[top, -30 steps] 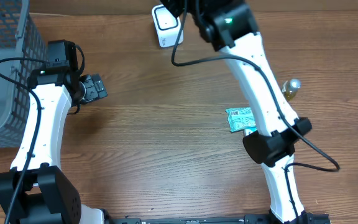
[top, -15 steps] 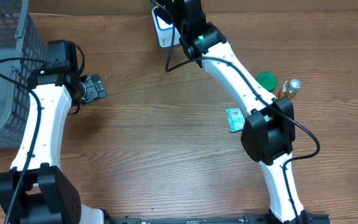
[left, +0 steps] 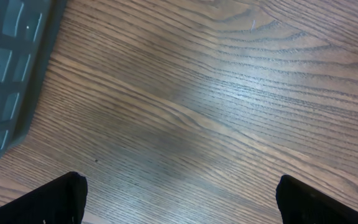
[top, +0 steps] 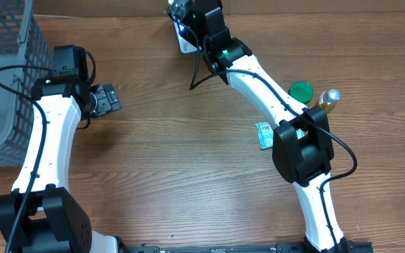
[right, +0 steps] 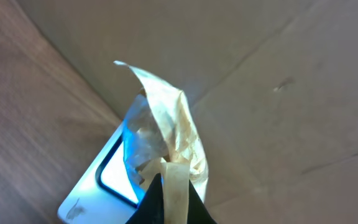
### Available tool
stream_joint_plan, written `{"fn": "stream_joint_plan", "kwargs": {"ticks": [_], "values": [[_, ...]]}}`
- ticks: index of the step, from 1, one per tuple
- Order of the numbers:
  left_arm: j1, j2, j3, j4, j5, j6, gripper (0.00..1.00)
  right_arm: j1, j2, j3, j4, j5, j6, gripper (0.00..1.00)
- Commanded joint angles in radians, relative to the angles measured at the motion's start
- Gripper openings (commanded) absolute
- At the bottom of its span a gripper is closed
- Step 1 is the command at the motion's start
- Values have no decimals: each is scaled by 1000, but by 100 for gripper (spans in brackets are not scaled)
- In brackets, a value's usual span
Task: Scan the item barcode
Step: 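Hold the bag at the scanner window with the right gripper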
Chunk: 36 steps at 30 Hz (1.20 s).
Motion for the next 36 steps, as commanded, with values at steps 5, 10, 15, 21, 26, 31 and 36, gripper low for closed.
{"fn": "stream_joint_plan", "kwargs": {"ticks": [5, 10, 15, 21, 26, 31, 36], "values": [[2, 5, 11, 2, -10, 7, 100, 7, -3, -8, -56, 14, 21, 4], [2, 5, 11, 2, -10, 7, 100, 19, -3, -8, -55, 13, 21, 4], [2, 5, 11, 2, -10, 7, 100, 44, -3, -8, -40, 6, 20, 4], [2, 5, 11, 2, -10, 7, 100, 68, -3, -8, -27, -8, 20, 4], [2, 5, 11, 2, -10, 7, 100, 63, -3, -6, -36, 4, 69, 4], [2, 5, 11, 2, -10, 7, 100, 50, -35, 3, -23, 6, 215, 4], [2, 5, 11, 2, -10, 7, 100, 47, -137, 3, -64, 6, 340, 4]]}}
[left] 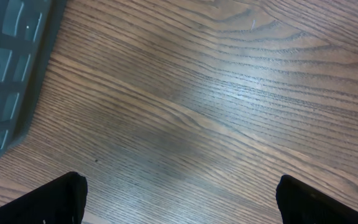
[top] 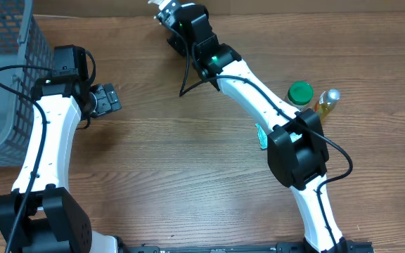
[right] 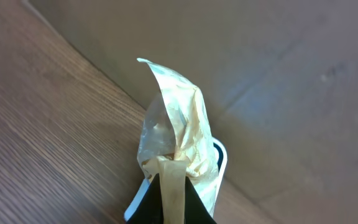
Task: Scan the item barcode
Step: 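Hold the bag at the scanner window with the right gripper, then carry the bag down and set it on the table mid-left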
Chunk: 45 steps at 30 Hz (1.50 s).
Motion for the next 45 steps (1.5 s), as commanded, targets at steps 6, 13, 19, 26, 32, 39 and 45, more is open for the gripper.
{"fn": "stream_joint_plan", "kwargs": {"ticks": [6, 13, 19, 26, 32, 39, 45], "values": [[2, 5, 11, 2, -10, 7, 99, -13, -227, 5, -248, -11, 234, 4], [2, 5, 11, 2, -10, 7, 100, -28, -236, 5, -697, -264, 278, 4], [2, 5, 11, 2, -10, 7, 100, -31, -235, 4, -966, -482, 278, 4], [2, 5, 11, 2, -10, 7, 99, -31, -234, -3, -1067, -492, 276, 20], [2, 5, 11, 2, -10, 7, 100, -36, -234, -19, -1125, -323, 275, 22], [2, 5, 11, 2, -10, 7, 100, -41, -234, -31, -1130, -313, 275, 85], [2, 5, 11, 2, -10, 7, 100, -41, -234, -47, -1116, -312, 274, 100]]}}
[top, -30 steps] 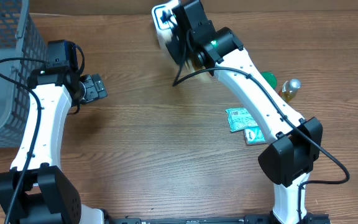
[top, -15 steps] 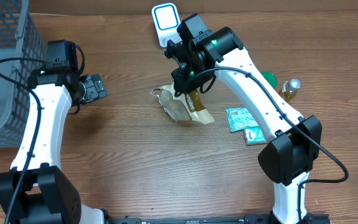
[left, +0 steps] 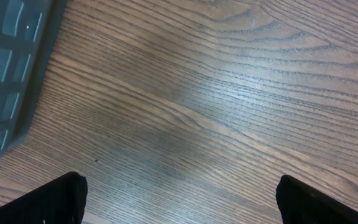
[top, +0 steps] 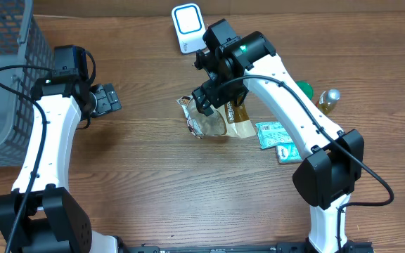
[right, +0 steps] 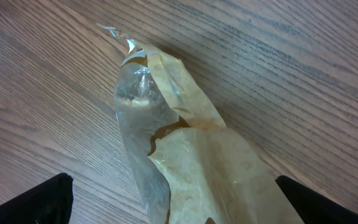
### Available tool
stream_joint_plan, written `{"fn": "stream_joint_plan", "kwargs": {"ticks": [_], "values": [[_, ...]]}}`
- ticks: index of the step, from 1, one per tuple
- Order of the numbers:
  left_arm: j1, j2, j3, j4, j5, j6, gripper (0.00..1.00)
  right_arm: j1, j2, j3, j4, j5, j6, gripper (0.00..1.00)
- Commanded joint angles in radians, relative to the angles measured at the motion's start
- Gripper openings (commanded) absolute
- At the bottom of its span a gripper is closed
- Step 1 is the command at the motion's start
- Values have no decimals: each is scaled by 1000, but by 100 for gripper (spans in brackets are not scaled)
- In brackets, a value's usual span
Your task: Scan the item barcode
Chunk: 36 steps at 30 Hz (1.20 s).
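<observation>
The item, a crumpled tan and clear plastic packet (top: 208,124), lies flat on the wooden table. My right gripper (top: 211,98) hangs open just above it. In the right wrist view the packet (right: 185,149) fills the space between the spread fingers (right: 45,199) without touching them. The white scanner with its blue-rimmed window (top: 187,27) stands at the back edge, behind the right arm. Off to the left, my left gripper (top: 105,98) is open over bare wood (left: 185,106), nothing between its fingers (left: 64,196).
A grey mesh basket (top: 5,77) fills the left edge; its corner shows in the left wrist view (left: 8,68). To the right are two green packets (top: 269,133), a green lid (top: 304,88) and an amber bottle (top: 327,100). A cardboard wall runs along the back.
My right gripper was shut on the packet, held up by the scanner at the back. Now the packet lies on the table nearer the middle and the gripper is open above it.
At first my right gripper held the packet upright in front of the scanner's blue window. Then it still held it there, shifted a little left. Now the packet is let go on the table. The left arm has stayed put, open.
</observation>
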Motion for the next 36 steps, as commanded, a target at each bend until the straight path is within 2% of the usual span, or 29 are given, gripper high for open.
{"fn": "stream_joint_plan", "kwargs": {"ticks": [1, 4, 7, 14, 36], "values": [[2, 5, 11, 2, -10, 7, 100, -4, -7, -26, 19, 10, 0, 100], [2, 5, 11, 2, -10, 7, 100, -4, -6, -31, 42, 47, 1, 100], [2, 5, 11, 2, -10, 7, 100, -4, -6, -31, 75, 168, 21, 100], [2, 5, 11, 2, -10, 7, 100, -6, -6, -31, 144, 481, 254, 100], [2, 5, 11, 2, -10, 7, 100, -15, -6, -31, 219, 427, 266, 100]]}}
